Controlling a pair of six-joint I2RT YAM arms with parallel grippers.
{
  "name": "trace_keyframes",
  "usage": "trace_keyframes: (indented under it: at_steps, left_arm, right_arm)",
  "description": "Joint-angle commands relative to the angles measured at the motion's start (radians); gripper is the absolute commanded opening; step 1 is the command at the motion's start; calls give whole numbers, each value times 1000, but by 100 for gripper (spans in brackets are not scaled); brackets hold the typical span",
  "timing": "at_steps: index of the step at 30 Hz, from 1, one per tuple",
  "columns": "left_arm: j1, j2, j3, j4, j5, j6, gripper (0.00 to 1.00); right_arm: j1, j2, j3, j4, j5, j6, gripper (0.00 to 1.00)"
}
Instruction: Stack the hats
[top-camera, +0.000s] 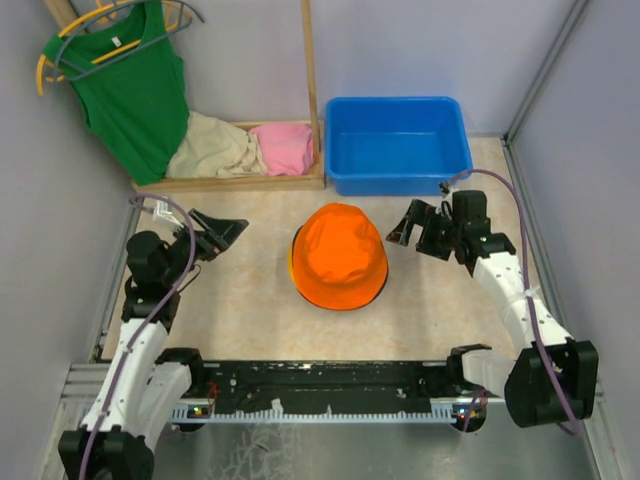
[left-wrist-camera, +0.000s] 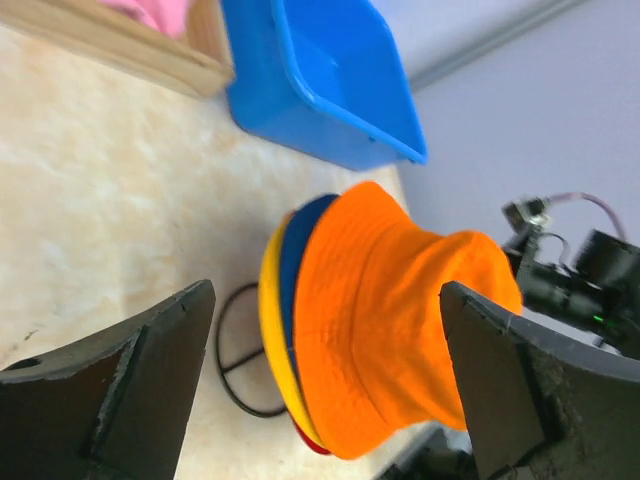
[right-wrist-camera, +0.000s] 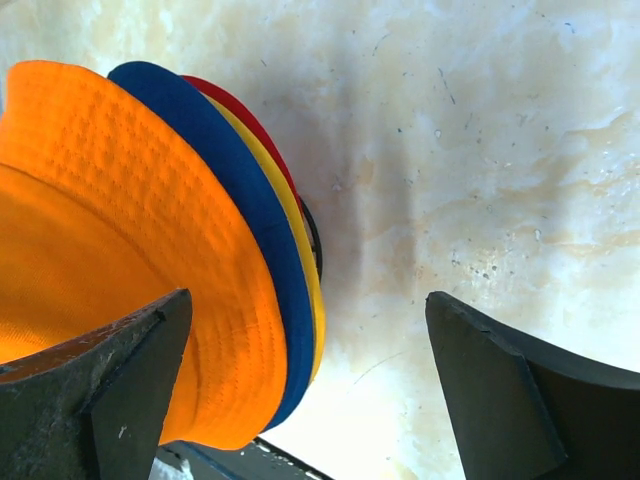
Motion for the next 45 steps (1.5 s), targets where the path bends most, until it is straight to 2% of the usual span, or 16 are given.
trace_keyframes:
  at_steps: [1, 5, 8, 10, 12, 13, 16, 20, 24, 26, 28, 31, 35, 39, 41, 45]
  left_arm:
    - [4, -53, 109, -405, -253, 256, 100]
    - [4, -12, 175, -517, -379, 392, 100]
    - [5, 99, 185, -501, -501, 449, 100]
    - [7, 160, 171, -437, -522, 494, 100]
    - [9, 190, 115, -232, -413, 658, 100]
    - [9, 192, 66, -112, -348, 800, 100]
    - [10, 180, -102, 213, -450, 857, 100]
    - [17, 257, -419, 848, -544, 916, 100]
    - [30, 517, -464, 1180, -484, 872, 100]
    - [30, 648, -461, 1349, -461, 905, 99]
    - [42, 735, -455, 1430, -460, 895, 99]
    - [46, 887, -462, 1588, -366, 925, 100]
    - [46, 860, -375, 1414, -380, 927, 100]
    - [47, 843, -280, 1207, -423, 905, 100]
    - [47, 846, -278, 1203, -423, 906, 100]
    - [47, 845, -280, 1206, -428, 903, 100]
  right_arm:
    - [-2, -53, 29, -22, 70, -62, 99]
    - [-1, -70, 7, -62, 135, -102, 99]
    - [-2, -105, -27, -33, 117, -102, 99]
    - [-2, -121, -47, -17, 99, -98, 99]
    - [-2, -120, -61, -22, 88, -105, 99]
    - [-2, -118, -67, -25, 85, -112, 99]
    - [-1, -121, -93, -24, 83, -122, 99]
    - [-2, -116, -103, -35, 157, -118, 99]
    - [-2, -46, -84, -36, 247, -110, 99]
    - [-3, 13, -52, -38, 314, -109, 99]
    - [-3, 101, -10, -53, 477, -91, 99]
    - [-11, 211, 27, -3, 506, -188, 99]
    - [-78, 292, 15, 131, 435, -258, 99]
    - [-122, 332, -56, 317, 488, -289, 99]
    - [-149, 334, -112, 437, 479, -285, 99]
    - [-168, 302, -261, 792, 438, -275, 99]
